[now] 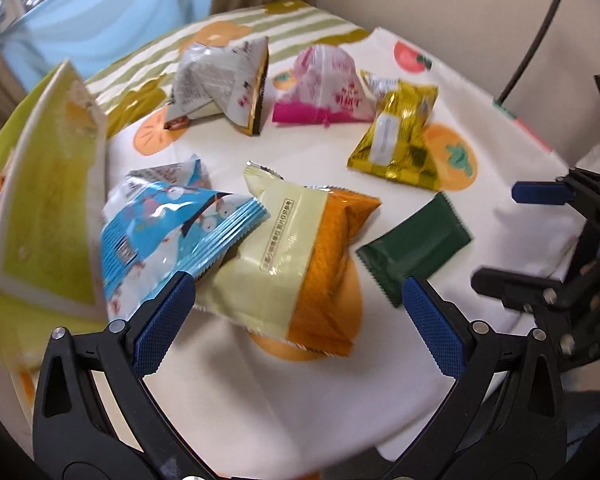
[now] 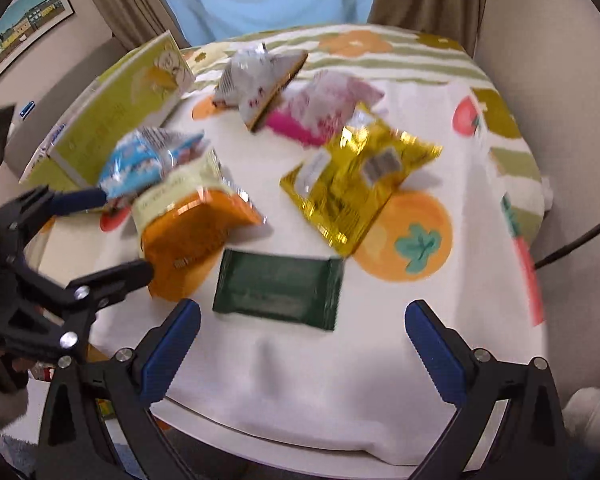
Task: Organize snacks
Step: 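Grasp the cream-and-orange cake bag with the left tool while the right tool grasps the dark green packet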
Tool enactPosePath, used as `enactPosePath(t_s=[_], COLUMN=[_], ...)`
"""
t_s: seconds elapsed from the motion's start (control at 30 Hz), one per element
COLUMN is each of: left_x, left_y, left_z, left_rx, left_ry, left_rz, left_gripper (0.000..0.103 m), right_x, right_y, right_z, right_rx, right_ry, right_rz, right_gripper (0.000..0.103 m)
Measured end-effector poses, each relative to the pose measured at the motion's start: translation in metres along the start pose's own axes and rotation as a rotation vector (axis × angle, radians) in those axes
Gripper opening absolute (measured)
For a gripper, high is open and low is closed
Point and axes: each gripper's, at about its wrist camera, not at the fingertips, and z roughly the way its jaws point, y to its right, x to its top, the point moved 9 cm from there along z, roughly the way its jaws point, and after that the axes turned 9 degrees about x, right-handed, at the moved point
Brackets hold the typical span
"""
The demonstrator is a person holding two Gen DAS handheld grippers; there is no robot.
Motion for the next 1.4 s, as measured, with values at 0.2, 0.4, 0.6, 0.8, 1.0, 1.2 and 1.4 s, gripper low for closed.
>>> enactPosePath(t_s=[0.2, 0.4, 0.6, 0.8, 1.0, 1.2, 1.4], left_x=[0.006, 0.012, 0.006, 0.005, 0.007, 0.007, 0.012], left_y=[-0.001, 0.001, 0.000, 0.003, 0.000, -0.007, -0.005], left_z=[0.023, 0.039, 0.052, 0.054, 0.052, 0.045, 0.037], left_rx=[-0.026, -0.078, -0.110, -0.137, -0.159, -0.179, -0.194], left_ry=[-0.018, -0.044, -0.099, -0.105, -0.108, -0.097, -0.083], left_rz=[0.046, 0.075, 0.103, 0.128, 0.111, 0.073, 0.047], left_gripper=[0.102, 0.098, 0.078, 0.068, 0.064, 0.063, 0.063], right_x=[-0.014, -0.012, -0.010, -0.014, -0.008, 0.002, 0.004], right_y=[-0.008, -0.011, -0.014, -0.010, -0.012, -0.013, -0.008], right_z=[0.025, 0.040, 0.053, 0.053, 0.061, 0.063, 0.056], right_rx=[-0.005, -0.059, -0.099, -0.135, -0.189, -0.202, -0.208], right_ry=[-0.014, 0.004, -0.007, -0.037, -0.092, -0.086, -0.067], right_rz=[0.024, 0.053, 0.060, 0.075, 0.074, 0.059, 0.063], right_gripper=[0.102, 0.102, 0.102, 0.102, 0.101, 0.084, 0.067])
